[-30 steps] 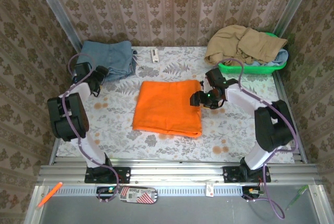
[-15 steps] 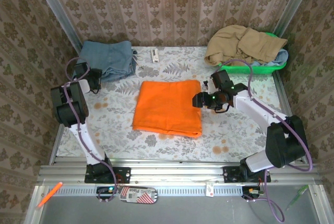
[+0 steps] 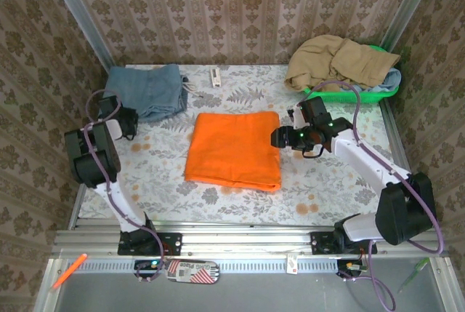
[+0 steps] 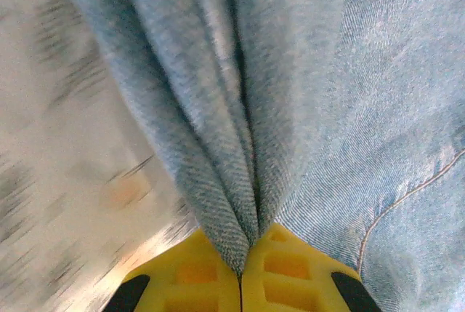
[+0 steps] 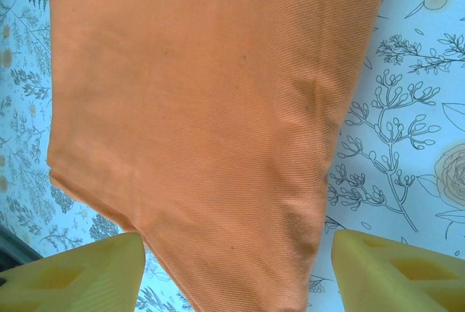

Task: Fold and stack the trousers

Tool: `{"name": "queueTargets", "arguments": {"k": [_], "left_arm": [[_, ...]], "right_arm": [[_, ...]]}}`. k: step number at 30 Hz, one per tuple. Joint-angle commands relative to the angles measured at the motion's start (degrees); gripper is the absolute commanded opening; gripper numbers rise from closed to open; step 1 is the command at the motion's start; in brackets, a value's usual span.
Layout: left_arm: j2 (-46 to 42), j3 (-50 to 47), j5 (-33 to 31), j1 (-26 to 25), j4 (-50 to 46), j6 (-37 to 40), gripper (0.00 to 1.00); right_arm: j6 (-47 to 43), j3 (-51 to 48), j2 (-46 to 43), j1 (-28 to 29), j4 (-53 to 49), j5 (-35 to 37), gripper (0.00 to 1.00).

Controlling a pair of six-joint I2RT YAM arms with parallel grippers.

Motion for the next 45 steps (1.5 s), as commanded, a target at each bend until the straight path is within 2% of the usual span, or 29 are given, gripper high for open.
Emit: {"name": "queueTargets", "arguments": {"k": [1, 3, 5, 6, 7, 8, 9, 11, 12, 13, 16, 17, 19, 21, 22, 23, 26, 31, 34, 37, 40, 42, 45], "left_arm": [[-8.91, -10.87, -1.46, -0.56, 0.26, -1.60, 0.00], [-13.78, -16.67, -2.26, -1.35, -0.09, -1.40, 0.00], [-17.32, -20.40, -2.15, -1.31, 0.33, 0.24, 0.18], [-18.67, -20.84, -1.46, -1.18, -1.00, 1.83, 0.20], [-20.21, -20.61, -0.58, -1.11, -3.85, 3.24, 0.33], [-21.97, -20.61, 0.08, -1.12, -6.08, 4.43, 0.50], [-24.41, -21.00, 0.67, -1.56, -7.98, 5.57, 0.57], [-29.95, -21.37, 0.59, -3.68, -12.78, 7.66, 0.81], [-32.84, -20.86, 0.02, -5.35, -16.72, 9.56, 0.85], [-35.50, -20.21, -1.21, -7.56, -21.20, 10.50, 0.86], [-41.81, -17.05, -9.07, -19.03, -32.51, 17.55, 0.85], [-41.96, -15.78, -9.91, -22.11, -34.06, 21.11, 0.84], [-39.57, -12.35, -12.93, -28.48, -39.20, 26.99, 0.85], [-35.99, -11.05, -12.93, -33.58, -38.31, 33.46, 0.88], [-33.44, -10.36, -11.17, -34.49, -38.08, 35.31, 0.89], [-29.54, -9.74, -6.80, -34.78, -36.36, 38.47, 0.86], [-21.94, -7.04, -8.52, -37.66, -36.68, 42.53, 0.83], [-14.31, -1.67, -16.89, -40.87, -42.32, 44.22, 0.81], [-11.51, -2.22, -12.92, -40.87, -38.90, 46.08, 0.80], [-9.71, -4.03, -5.68, -40.23, -33.25, 46.59, 0.66], [-9.50, -5.18, -1.70, -39.94, -29.35, 45.81, 0.52], [-10.04, -5.88, -0.10, -39.98, -27.64, 45.43, 0.39], [-11.04, -6.87, 0.65, -39.95, -26.34, 45.09, 0.16]], "right_arm": [[0.12, -1.19, -1.92, -0.60, -0.82, 0.70, 0.70], [0.13, -1.41, -2.23, -0.73, -0.73, 0.53, 0.70], [0.10, -1.51, -2.41, -0.79, -0.65, -0.29, 0.70], [0.16, -1.52, -2.45, -0.80, -0.71, -0.57, 0.70], [0.12, -1.52, -2.53, -0.77, -0.79, -0.65, 0.70], [0.08, -1.48, -2.42, -0.77, -0.83, -0.75, 0.70], [-0.03, -1.55, -2.33, -0.77, -0.85, -0.80, 0.70], [0.24, -1.72, -1.73, -0.77, -0.14, -0.57, 0.71], [0.35, -1.68, -1.18, -0.78, 0.06, -0.45, 0.71], [0.49, -1.64, -0.19, -0.77, 0.31, -0.55, 0.71], [1.21, -1.97, 4.08, -0.66, 2.88, -1.52, 0.73], [1.39, -2.10, 5.37, -0.44, 3.76, -1.84, 0.74], [1.45, -1.75, 8.28, 0.00, 4.63, -1.85, 0.75], [0.99, -1.01, 10.59, 0.68, 5.17, -1.77, 0.77], [0.83, -0.44, 11.63, 0.72, 5.07, -1.79, 0.77], [0.51, -0.12, 12.70, 0.94, 5.41, -2.17, 0.78], [-0.11, 0.86, 15.73, 0.94, 5.97, -1.77, 0.78], [-0.08, 1.01, 20.16, 0.95, 6.50, -0.98, 0.78], [1.08, -0.19, 21.70, 1.03, 8.72, -1.54, 0.79], [2.00, -0.39, 24.09, 1.01, 10.53, -3.06, 0.77], [3.38, -0.54, 25.64, 1.70, 13.21, -6.19, 0.67], [4.79, -0.85, 25.57, 2.73, 14.88, -8.34, 0.52], [6.88, -1.32, 24.38, 4.76, 17.59, -10.94, 0.31]]}}
